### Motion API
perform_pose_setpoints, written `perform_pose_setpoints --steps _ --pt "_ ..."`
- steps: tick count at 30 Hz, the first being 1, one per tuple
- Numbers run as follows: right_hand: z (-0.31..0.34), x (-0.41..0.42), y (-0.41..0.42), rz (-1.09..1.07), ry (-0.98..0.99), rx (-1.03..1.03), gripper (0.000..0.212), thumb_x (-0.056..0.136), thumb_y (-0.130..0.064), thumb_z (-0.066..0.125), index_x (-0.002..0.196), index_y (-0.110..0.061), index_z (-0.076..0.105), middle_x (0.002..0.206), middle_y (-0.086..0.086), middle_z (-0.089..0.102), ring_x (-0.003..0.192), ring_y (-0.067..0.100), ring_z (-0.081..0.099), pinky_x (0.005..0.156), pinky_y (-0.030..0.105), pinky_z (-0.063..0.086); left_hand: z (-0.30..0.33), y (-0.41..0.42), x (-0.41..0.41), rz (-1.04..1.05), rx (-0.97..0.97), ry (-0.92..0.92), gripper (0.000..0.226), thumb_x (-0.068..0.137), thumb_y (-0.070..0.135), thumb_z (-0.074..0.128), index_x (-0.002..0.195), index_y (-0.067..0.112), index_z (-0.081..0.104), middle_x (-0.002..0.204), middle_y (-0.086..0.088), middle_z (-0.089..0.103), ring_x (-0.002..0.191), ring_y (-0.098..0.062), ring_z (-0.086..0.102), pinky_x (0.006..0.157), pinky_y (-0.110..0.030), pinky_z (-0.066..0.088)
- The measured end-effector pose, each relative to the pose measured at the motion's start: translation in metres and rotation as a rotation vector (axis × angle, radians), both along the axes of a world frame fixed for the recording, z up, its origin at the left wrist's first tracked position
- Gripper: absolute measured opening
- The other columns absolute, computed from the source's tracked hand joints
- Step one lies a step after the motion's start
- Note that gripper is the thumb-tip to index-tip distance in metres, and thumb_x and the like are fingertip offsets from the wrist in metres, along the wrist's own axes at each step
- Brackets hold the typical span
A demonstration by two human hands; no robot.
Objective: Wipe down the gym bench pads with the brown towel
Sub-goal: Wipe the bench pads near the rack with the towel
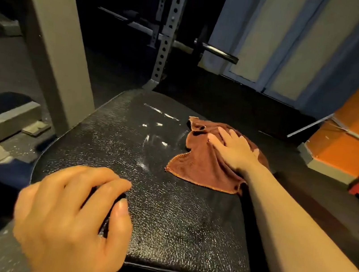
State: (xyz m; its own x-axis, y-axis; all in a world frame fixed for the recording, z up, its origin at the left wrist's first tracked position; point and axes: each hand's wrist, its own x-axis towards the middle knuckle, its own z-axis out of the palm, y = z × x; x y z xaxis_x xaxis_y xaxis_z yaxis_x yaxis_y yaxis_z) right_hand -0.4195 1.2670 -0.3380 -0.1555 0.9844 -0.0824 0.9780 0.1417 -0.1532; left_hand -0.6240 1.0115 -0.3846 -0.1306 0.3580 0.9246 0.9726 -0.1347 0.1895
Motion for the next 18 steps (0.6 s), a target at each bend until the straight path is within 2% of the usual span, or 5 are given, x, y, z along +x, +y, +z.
perform_pose_setpoints --steps 3,7,11,14,18 --pt "0.002 -0.015 -0.007 -0.008 0.01 -0.009 0.071 0.094 -0.073 0.017 0.156 -0.039 0.01 0.166 -0.001 0.0 0.152 0.03 0.0 0.117 0.063 -0.002 -0.001 0.002 0.003 0.05 0.035 -0.013 0.035 0.093 0.024 0.046 0.081 0.017 0.078 0.085 -0.004 0.073 0.088 -0.025 0.061 0.069 -0.044 0.045" --pt "-0.002 -0.032 -0.037 0.131 -0.002 0.0 0.066 0.097 -0.067 0.017 0.156 -0.039 0.011 0.166 -0.004 -0.002 0.152 0.029 -0.003 0.117 0.063 -0.004 -0.003 0.004 0.003 0.049 0.056 -0.042 0.041 0.096 0.028 0.041 0.08 0.017 0.078 0.085 -0.002 0.072 0.09 -0.021 0.056 0.074 -0.035 0.034" --pt "-0.002 -0.038 -0.071 0.235 -0.026 0.012 0.06 0.101 -0.059 0.018 0.157 -0.037 0.008 0.166 -0.004 -0.003 0.152 0.027 -0.003 0.118 0.06 -0.004 0.0 0.002 0.004 0.035 0.052 -0.083 0.043 0.098 0.031 0.04 0.081 0.017 0.077 0.084 0.0 0.071 0.087 -0.018 0.055 0.07 -0.033 0.032" --pt "-0.001 -0.036 -0.097 0.28 -0.047 0.007 0.058 0.104 -0.052 0.018 0.157 -0.034 0.006 0.166 -0.006 -0.005 0.152 0.022 -0.005 0.119 0.055 -0.005 0.002 0.001 0.005 0.025 0.052 -0.108 0.035 0.093 0.027 0.045 0.08 0.016 0.076 0.083 0.0 0.071 0.086 -0.018 0.055 0.068 -0.034 0.033" --pt "-0.001 -0.029 -0.138 0.353 -0.012 0.015 0.055 0.104 -0.053 0.018 0.156 -0.039 0.003 0.165 -0.01 -0.006 0.152 0.018 -0.006 0.12 0.053 -0.005 0.005 0.0 0.005 0.023 0.044 -0.137 0.03 0.089 0.025 0.048 0.079 0.016 0.075 0.081 0.001 0.07 0.086 -0.018 0.054 0.067 -0.035 0.033"
